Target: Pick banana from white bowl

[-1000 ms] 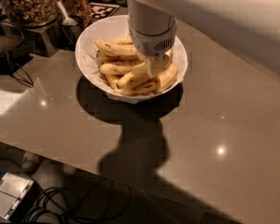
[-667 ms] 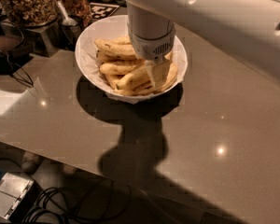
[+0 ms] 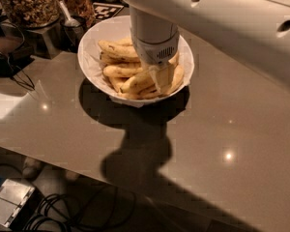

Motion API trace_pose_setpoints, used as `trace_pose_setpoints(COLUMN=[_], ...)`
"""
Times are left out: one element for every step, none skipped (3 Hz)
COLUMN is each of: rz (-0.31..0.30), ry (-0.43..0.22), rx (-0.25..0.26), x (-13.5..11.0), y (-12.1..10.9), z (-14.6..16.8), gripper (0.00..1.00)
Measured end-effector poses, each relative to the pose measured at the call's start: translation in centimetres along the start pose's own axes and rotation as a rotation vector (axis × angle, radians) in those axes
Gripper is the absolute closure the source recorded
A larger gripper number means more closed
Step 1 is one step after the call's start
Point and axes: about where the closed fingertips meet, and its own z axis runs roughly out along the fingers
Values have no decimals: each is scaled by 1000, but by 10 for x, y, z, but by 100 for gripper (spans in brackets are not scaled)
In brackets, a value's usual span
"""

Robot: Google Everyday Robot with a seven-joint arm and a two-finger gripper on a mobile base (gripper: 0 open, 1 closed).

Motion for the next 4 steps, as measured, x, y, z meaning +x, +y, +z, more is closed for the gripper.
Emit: trace_pose_setpoints(rz=[4,4,4,44], ry=[-2,-2,-4,-29], rx=[-1,-1,3,54], x=[0,0,1,15], y=[0,0,-1,1], z=[0,0,-5,-34], gripper=[83,100,100,100])
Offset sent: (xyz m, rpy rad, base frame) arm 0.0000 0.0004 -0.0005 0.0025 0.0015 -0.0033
